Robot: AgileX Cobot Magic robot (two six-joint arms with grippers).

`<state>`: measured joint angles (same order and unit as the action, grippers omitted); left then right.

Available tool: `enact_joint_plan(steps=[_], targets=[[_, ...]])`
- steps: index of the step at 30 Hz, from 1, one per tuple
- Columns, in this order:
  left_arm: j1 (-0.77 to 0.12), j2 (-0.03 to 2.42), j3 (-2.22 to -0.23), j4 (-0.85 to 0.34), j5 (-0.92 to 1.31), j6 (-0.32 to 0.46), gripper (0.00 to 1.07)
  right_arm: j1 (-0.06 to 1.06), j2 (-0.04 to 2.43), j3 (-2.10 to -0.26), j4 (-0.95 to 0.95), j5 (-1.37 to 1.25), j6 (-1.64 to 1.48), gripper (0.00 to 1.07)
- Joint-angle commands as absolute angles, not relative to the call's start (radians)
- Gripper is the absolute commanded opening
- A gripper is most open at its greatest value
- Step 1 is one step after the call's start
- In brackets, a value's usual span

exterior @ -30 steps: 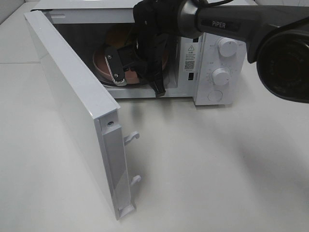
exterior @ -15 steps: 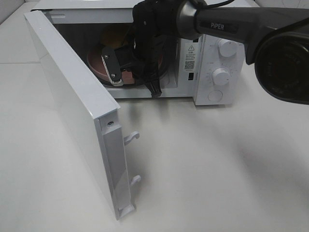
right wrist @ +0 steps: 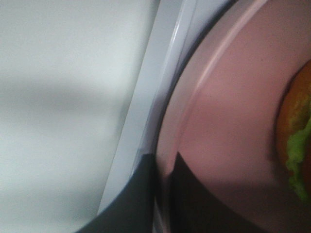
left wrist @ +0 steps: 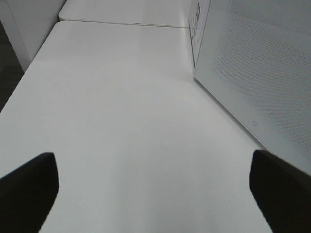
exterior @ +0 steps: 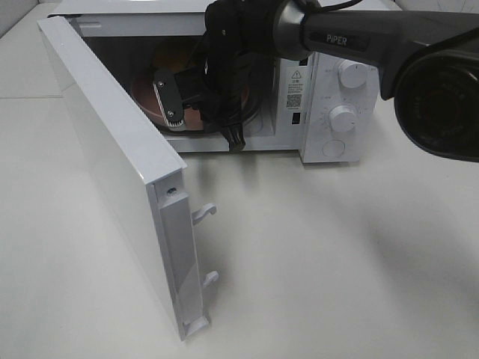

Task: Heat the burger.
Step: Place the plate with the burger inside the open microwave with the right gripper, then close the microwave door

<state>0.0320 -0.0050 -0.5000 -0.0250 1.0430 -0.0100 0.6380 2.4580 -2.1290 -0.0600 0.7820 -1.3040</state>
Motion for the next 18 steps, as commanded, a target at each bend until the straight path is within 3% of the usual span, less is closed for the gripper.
enact_joint_plan(steps=[1,3,4,5,7,10,12,14,18], targets=[[0.035,-0.021,-0.498,-0.031,1.035,-0.012,1.02,0.64,2.444,-2.147,-0.051,0.739,-1.31,0.17],[0.035,-0.021,-0.498,-0.031,1.035,-0.012,1.02,0.64,2.444,-2.147,-0.048,0.739,-1.31,0.22],[0.035,-0.021,-0.498,-0.031,1.035,-0.012,1.02,0.64,2.444,-2.147,-0.044,0.741,-1.31,0.35],[0.035,-0.021,-0.498,-0.031,1.035,-0.012,1.02,0.64,2.444,-2.147,-0.044,0.741,-1.31,0.35],[0.035,-0.021,-0.498,-0.031,1.035,-0.012,1.02,0.64,2.443,-2.147,-0.044,0.752,-1.309,0.54],[0.035,-0.021,-0.498,-0.031,1.035,-0.012,1.02,0.64,2.441,-2.147,-0.036,0.772,-1.308,0.6],[0.035,-0.021,-0.498,-0.031,1.035,-0.012,1.02,0.64,2.428,-2.147,0.0,0.796,-1.308,0.78],[0.035,-0.021,-0.498,-0.031,1.035,-0.012,1.02,0.64,2.418,-2.147,0.0,0.807,-1.311,0.84],[0.035,-0.021,-0.498,-0.031,1.035,-0.012,1.02,0.64,2.402,-2.147,0.0,0.838,-1.312,0.86]])
